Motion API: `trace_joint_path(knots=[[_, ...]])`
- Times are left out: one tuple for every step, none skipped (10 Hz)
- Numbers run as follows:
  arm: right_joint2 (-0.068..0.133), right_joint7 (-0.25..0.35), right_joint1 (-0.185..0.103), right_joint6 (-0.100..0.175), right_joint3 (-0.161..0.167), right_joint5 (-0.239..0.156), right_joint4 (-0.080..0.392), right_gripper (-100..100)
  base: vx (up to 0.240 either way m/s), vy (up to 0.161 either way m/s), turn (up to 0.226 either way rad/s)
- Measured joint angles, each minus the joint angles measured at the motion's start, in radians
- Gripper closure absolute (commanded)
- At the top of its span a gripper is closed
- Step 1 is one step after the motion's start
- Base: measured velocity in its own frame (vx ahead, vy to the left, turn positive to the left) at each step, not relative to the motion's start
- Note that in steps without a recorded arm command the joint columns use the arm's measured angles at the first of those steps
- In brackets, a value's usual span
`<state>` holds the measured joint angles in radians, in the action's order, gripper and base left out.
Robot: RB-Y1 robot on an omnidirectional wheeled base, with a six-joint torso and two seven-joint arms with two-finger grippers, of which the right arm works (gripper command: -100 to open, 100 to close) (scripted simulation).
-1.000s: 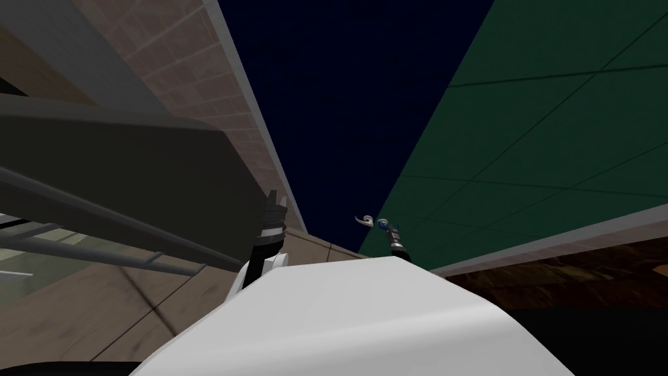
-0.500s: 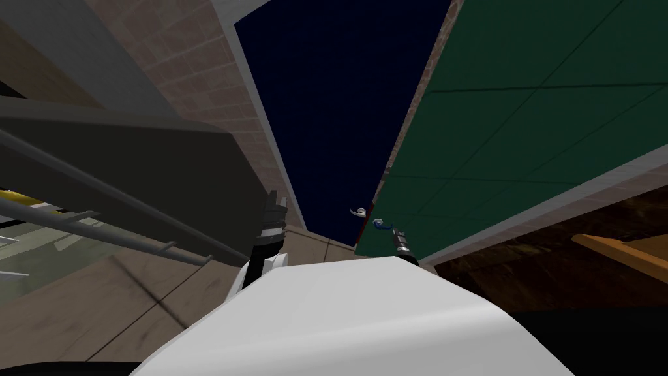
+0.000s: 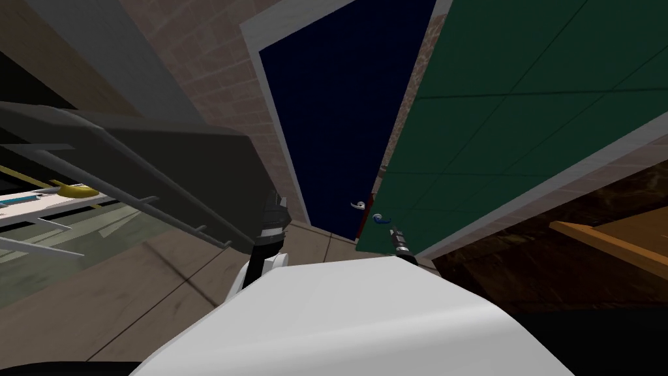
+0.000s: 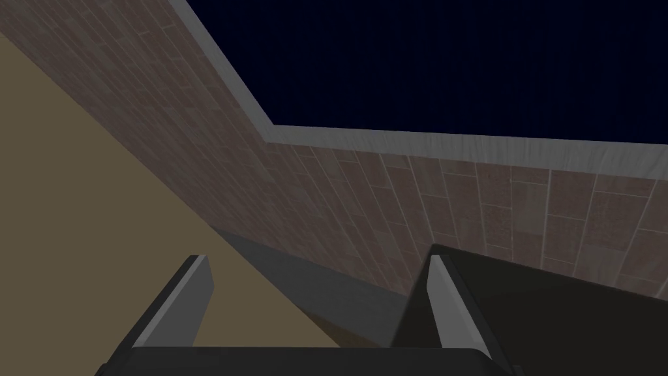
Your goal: Pull the door open
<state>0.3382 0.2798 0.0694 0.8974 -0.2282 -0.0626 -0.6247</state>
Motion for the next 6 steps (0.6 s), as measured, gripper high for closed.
trace_joint_path(knots=[[-0.001,0.012,0.001,0.005,0.015,0.01,-0.007,-100,-0.205,0.031,0.096],[0.004,0.026,-0.006,0.019,0.03,0.018,0.003,-100,-0.184,0.035,0.075],[0.004,0.038,-0.001,0.023,0.042,0.026,-0.011,-100,-0.178,0.024,0.053],[0.005,0.047,-0.004,0.033,0.052,0.032,-0.004,-100,-0.08,0.009,0.004],[0.005,0.049,-0.004,0.037,0.053,0.033,-0.003,-100,0.086,-0.037,-0.002],[0.002,0.044,-0.006,0.034,0.049,0.031,0.0,-100,0.155,-0.054,0.016]])
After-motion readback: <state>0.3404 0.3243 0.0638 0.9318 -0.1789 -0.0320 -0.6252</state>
